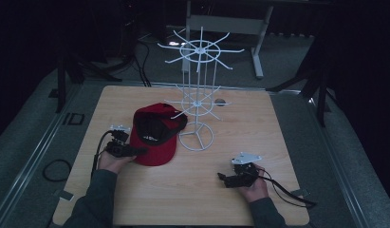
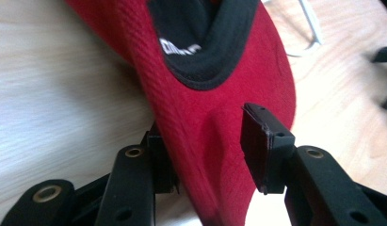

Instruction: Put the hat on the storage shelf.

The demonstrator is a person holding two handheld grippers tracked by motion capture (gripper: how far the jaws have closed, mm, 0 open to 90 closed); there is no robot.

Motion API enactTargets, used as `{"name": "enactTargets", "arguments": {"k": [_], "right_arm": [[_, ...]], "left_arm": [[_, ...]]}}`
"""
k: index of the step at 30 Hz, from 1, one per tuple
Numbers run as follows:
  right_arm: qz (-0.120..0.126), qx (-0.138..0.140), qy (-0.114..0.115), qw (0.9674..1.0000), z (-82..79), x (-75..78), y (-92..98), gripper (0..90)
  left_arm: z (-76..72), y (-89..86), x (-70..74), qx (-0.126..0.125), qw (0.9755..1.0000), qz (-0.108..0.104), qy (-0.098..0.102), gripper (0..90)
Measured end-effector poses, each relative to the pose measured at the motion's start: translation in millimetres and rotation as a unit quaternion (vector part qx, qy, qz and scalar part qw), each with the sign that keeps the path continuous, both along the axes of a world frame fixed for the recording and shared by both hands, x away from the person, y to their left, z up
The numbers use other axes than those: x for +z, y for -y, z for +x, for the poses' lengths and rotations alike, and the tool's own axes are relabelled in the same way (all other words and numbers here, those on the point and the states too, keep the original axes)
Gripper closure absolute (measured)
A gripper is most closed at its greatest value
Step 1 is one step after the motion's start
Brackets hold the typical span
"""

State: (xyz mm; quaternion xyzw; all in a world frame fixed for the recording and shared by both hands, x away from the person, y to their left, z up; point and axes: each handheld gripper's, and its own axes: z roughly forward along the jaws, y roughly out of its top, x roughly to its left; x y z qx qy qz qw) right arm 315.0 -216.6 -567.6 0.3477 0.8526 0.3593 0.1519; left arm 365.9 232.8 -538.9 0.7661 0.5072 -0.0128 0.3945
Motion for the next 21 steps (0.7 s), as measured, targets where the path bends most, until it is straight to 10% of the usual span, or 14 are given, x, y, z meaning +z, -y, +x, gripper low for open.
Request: {"name": "enactTargets", "arguments": {"k": [12,21], "right_arm": [[-0.001,0.001,0.0,1.0,0.0,0.0,0.0,14.5],[0.0,0.001,0.0,1.0,0.0,0.0,0.0,14.6]], "left_arm": [[6.0,10.3,-1.6,-0.038,0.9986,0.001,-0.038,69.9],[0.5,1.5,13.2,-0.011,0.9997,-0.017,-0.012,84.7]]}}
